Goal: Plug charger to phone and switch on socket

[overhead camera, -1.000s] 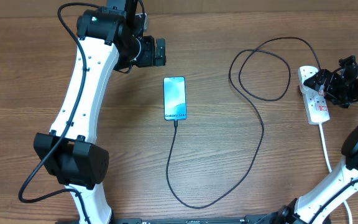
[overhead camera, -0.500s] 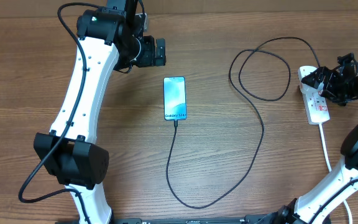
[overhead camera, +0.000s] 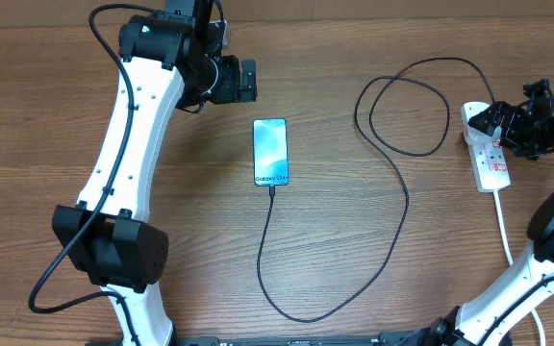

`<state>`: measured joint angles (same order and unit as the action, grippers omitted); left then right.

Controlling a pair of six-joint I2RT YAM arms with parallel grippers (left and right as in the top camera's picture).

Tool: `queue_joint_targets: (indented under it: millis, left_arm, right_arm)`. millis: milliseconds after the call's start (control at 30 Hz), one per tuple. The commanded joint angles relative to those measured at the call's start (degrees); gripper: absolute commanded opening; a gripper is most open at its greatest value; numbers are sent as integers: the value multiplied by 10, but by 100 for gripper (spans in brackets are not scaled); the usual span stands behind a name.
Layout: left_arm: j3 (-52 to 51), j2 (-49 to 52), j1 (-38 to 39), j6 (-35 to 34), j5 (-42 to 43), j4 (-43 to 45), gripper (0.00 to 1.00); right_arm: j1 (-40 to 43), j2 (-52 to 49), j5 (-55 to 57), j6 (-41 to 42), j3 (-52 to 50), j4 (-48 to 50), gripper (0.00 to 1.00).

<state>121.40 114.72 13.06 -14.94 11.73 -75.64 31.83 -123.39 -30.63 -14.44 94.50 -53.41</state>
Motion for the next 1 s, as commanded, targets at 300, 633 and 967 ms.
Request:
queue_joint_targets:
  millis: [300, 633, 967]
  left_arm:
    - [-1, 4, 0, 6, -3, 0, 100]
    - [-1, 4, 0, 6, -3, 0, 100]
    - [-1, 4, 0, 6, -3, 0, 100]
  right_arm:
    - [-21, -8, -3, -9, -3, -16, 100]
    - [-25, -8, -3, -4, -4, -31, 100]
    - [-26, -8, -4, -4, -5, -38, 100]
